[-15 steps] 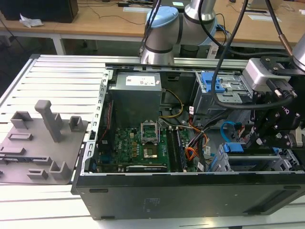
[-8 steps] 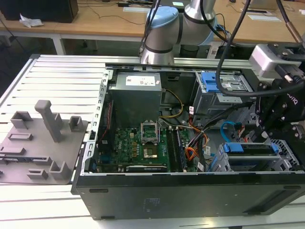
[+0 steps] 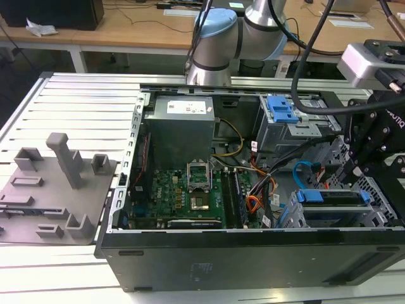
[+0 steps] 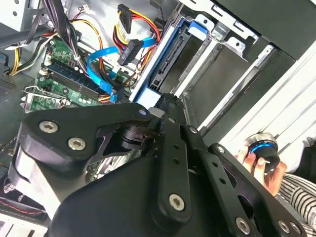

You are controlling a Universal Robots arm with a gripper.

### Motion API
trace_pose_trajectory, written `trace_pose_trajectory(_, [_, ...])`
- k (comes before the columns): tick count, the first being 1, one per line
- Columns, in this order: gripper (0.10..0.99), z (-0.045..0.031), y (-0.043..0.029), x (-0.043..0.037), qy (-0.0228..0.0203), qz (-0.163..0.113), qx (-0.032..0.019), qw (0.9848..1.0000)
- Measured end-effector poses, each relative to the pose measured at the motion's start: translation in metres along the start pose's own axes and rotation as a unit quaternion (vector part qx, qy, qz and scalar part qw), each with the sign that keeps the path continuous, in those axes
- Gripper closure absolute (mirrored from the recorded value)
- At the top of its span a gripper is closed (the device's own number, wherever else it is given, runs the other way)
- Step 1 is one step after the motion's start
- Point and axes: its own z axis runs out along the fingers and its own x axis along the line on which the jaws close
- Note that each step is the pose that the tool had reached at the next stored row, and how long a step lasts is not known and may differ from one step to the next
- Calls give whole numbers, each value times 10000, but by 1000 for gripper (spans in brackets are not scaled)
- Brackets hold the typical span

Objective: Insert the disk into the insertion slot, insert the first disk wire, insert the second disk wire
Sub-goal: 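Insert the first disk wire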

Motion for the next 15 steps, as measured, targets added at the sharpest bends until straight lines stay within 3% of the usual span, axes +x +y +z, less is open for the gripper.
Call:
trace_pose_trajectory(4, [729, -2, 0, 0, 0, 0, 0, 10000])
trace_pose_trajectory(5, [729, -3, 0, 0, 0, 0, 0, 10000])
trace_pose_trajectory(6, [667, -4, 0, 0, 0, 0, 0, 10000])
trace_pose_trajectory(10, [667, -4, 2, -60, 1, 0, 0, 10000])
trace_pose_trajectory(15, [667, -5, 5, -269, 13, 1, 1, 10000])
